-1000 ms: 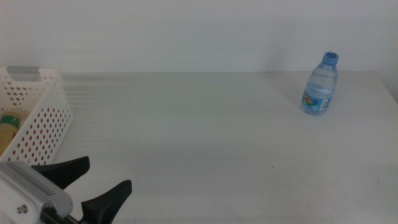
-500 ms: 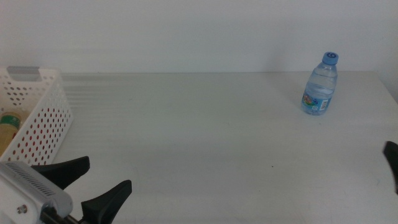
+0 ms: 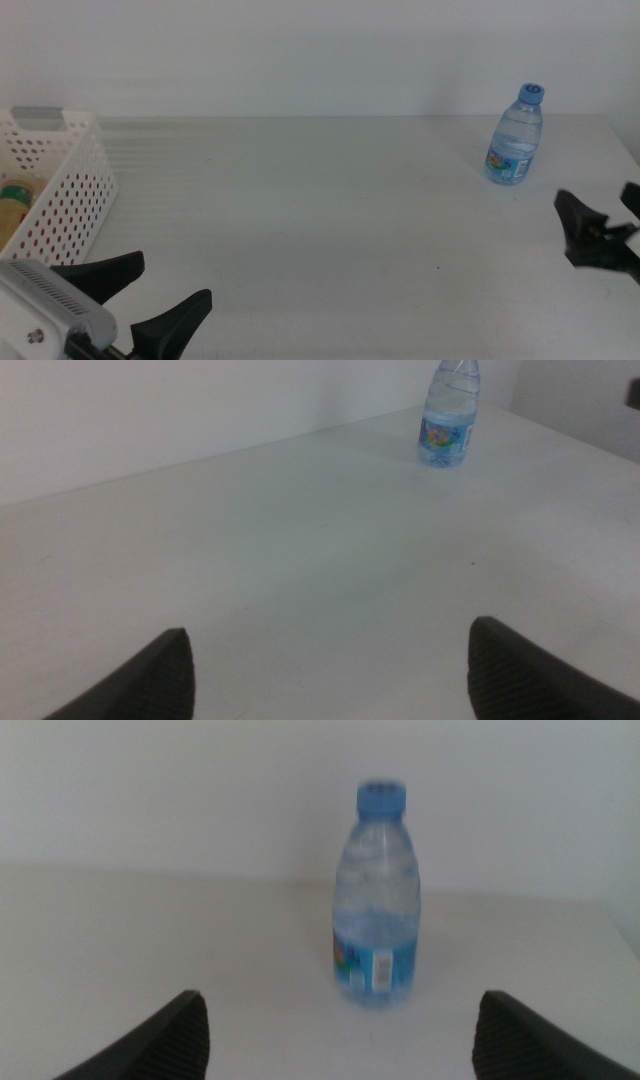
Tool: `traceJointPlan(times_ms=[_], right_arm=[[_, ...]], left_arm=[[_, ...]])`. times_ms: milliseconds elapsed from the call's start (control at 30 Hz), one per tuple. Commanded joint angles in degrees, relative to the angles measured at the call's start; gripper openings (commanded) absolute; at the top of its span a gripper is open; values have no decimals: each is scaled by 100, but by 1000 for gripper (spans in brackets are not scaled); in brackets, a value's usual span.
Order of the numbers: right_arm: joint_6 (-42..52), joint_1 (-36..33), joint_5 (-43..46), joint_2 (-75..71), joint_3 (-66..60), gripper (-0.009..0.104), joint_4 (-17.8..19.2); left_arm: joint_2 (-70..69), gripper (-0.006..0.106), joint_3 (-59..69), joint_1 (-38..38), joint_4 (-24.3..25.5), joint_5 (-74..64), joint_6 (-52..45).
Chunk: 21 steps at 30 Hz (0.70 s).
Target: Use arms to grab the bottles and put them into the dustbin to the left of the table.
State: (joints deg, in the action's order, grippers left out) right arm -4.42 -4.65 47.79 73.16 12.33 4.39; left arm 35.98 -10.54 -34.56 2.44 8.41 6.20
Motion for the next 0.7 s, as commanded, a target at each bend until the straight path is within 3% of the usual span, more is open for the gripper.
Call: traceJointPlan(times_ms=[0, 300, 533, 667], right_arm=[[27, 31, 1253, 387, 268, 73, -36], [180, 31, 1506, 2038, 1636, 75, -19], [222, 36, 557, 2576, 2532, 95, -171], [233, 36, 311, 2867, 2932, 96, -352]], left_arm=[[-4, 90, -150, -26, -39, 471, 50], [-4, 90, -150, -26, -39, 471, 50], [-4, 90, -150, -26, -39, 471, 50], [-4, 90, -150, -26, -39, 471, 50]])
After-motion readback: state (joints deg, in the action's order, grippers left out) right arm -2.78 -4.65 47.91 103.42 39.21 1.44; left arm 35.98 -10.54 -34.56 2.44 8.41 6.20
